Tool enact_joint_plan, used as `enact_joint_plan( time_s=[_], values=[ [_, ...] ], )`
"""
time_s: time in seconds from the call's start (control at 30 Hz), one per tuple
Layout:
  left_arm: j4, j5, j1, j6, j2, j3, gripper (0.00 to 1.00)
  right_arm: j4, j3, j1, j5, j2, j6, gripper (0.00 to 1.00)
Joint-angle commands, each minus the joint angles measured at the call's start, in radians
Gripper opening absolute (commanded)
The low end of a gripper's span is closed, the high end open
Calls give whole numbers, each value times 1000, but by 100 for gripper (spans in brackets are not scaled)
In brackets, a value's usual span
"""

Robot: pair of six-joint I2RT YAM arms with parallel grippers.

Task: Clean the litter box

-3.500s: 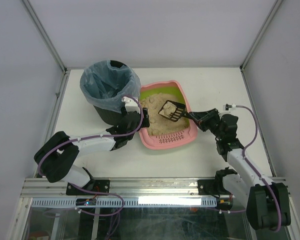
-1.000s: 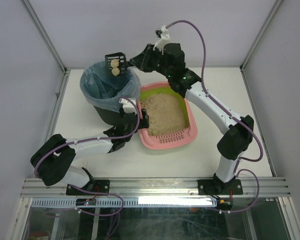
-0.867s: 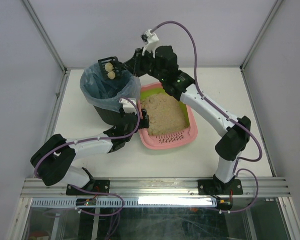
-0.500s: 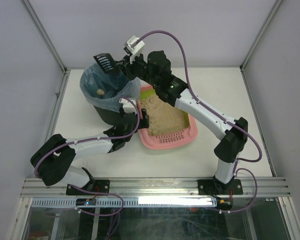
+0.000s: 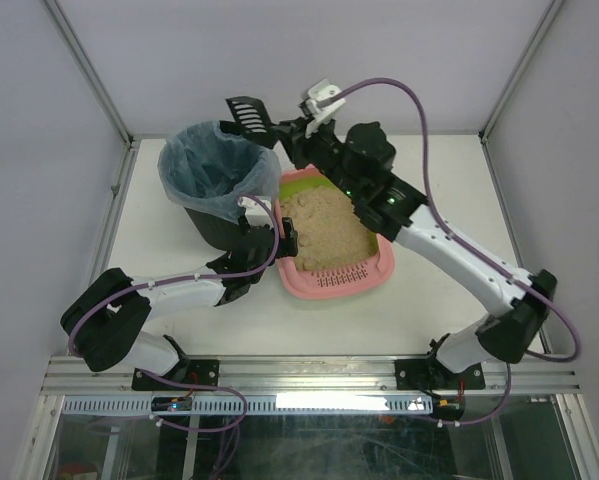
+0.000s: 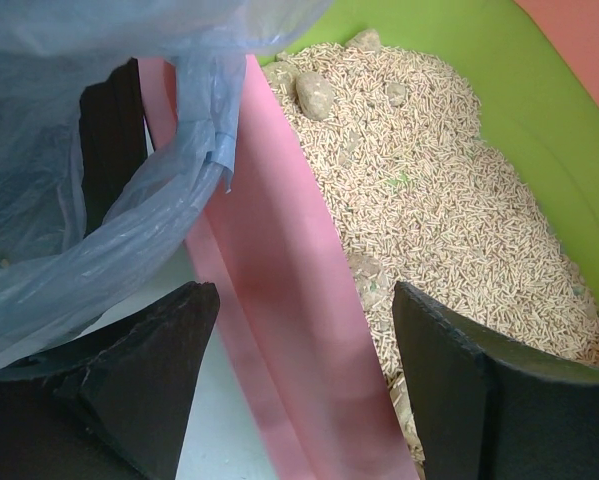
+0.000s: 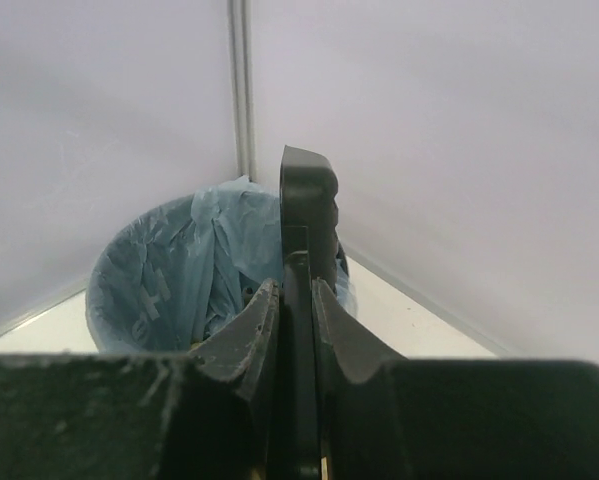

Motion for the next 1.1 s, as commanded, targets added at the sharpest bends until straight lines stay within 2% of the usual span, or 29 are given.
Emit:
enact_joint_plan(
  time_s=[0.0,0.17,0.27,0.43,0.53,0.6,0.7,1.07],
  values=[
    [46,2,6,-1,-3,24,74,40,-96,-1,280,-251,98,0],
    [45,6,6,-3,-3,25,73,-175,-220,-12,524,-390,231,0],
    [45,10,6,-3,-3,25,70,-328,-260,-29,611,-422,354,0],
    [45,3,6,3,-3,22,67,-590,-246,-76,558,-388,525,0],
    [45,8,6,2,-3,23,64,-691,-202,-142,415,-317,584,0],
    [45,14,6,3,-3,25,64,-698,-202,-200,277,-276,601,0],
    [45,16,6,5,-3,25,63,-636,-246,-264,171,-236,626,0],
    [52,50,6,28,-3,27,53,-561,-273,-365,92,-34,717,0]
  ],
)
